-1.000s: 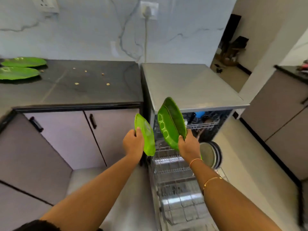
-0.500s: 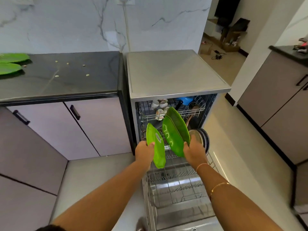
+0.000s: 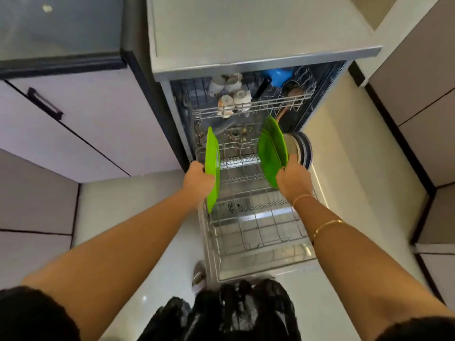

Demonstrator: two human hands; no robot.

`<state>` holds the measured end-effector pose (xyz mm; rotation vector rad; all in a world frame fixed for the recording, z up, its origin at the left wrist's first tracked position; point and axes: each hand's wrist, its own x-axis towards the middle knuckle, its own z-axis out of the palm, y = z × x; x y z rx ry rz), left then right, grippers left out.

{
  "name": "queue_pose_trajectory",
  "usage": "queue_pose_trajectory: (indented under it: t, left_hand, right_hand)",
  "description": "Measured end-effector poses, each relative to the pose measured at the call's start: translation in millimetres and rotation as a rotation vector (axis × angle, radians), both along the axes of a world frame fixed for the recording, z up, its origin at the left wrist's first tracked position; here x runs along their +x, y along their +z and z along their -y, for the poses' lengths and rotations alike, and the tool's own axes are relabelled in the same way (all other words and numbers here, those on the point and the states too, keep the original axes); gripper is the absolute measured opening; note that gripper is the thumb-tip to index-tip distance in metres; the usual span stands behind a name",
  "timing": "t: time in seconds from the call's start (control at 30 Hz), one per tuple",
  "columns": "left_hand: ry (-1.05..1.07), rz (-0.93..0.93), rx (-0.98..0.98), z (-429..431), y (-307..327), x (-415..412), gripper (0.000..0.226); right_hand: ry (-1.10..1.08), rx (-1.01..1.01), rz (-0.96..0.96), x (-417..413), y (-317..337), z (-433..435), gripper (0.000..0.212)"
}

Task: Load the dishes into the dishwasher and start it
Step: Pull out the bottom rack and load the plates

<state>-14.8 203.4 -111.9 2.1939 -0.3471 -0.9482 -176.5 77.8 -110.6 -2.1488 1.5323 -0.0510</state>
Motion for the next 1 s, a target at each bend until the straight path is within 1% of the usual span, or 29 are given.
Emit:
queue_pose_trajectory:
  t: [0.07,0.1,0.13,0.17,0.2,0.23,0.33,0.47,0.6,0.7,0.87,1.0]
  left_hand:
    - [-0.017,0.003,0.018,18.5,-28.7,6.6,0.017]
    - [-0.02,0.014,0.018,29.3,-44.8,8.5,0.015]
    - [-0.024,0.036,0.018,39.7,-61.3,10.2,0.009]
    - [-0.035,0.07,0.014,47.8,-74.5,10.9,0.009]
    - [-0.047,0.107,0.017,57.8,-91.4,9.9,0.02]
    - [-0.06,0.148,0.015,66.8,-106.9,8.8,0.025]
    - [-0.037,0.249,-0.015,92.7,-151.4,6.3,0.011]
    - [-0.055,0.295,-0.061,119.9,-215.1,1.0,0.011]
    - [-0.052,0.345,-0.137,137.6,-261.1,-5.6,0.013]
    - [-0.028,0.361,-0.198,150.1,-283.6,-14.3,0.014]
    - [0.024,0.356,-0.282,169.6,-306.0,-28.6,0.016]
    - [0.03,0.329,-0.335,176.6,-317.3,-37.6,0.017]
  right_hand:
    - [0.037,-0.012,-0.053,0.3,-32.7,22.3,0.029]
    - [0.057,-0.021,-0.076,-0.2,-52.2,34.3,0.03]
    - [0.077,-0.026,-0.095,-0.9,-70.9,45.1,0.031]
    - [0.093,-0.028,-0.111,-1.1,-86.7,53.7,0.033]
    - [0.105,-0.023,-0.133,-0.9,-106.6,63.5,0.034]
    - [0.112,-0.022,-0.144,-0.2,-125.6,72.9,0.035]
    - [0.14,-0.032,-0.141,5.5,-178.7,97.3,0.039]
    - [0.133,-0.067,-0.093,15.8,-243.0,121.7,0.04]
    - [0.11,-0.113,-0.035,16.8,-284.8,140.3,0.046]
    - [0.129,-0.135,-0.042,18.1,-306.3,149.4,0.046]
    - [0.172,-0.165,-0.074,26.3,-331.2,155.2,0.053]
    - [0.155,-0.164,-0.084,32.2,-346.4,156.1,0.057]
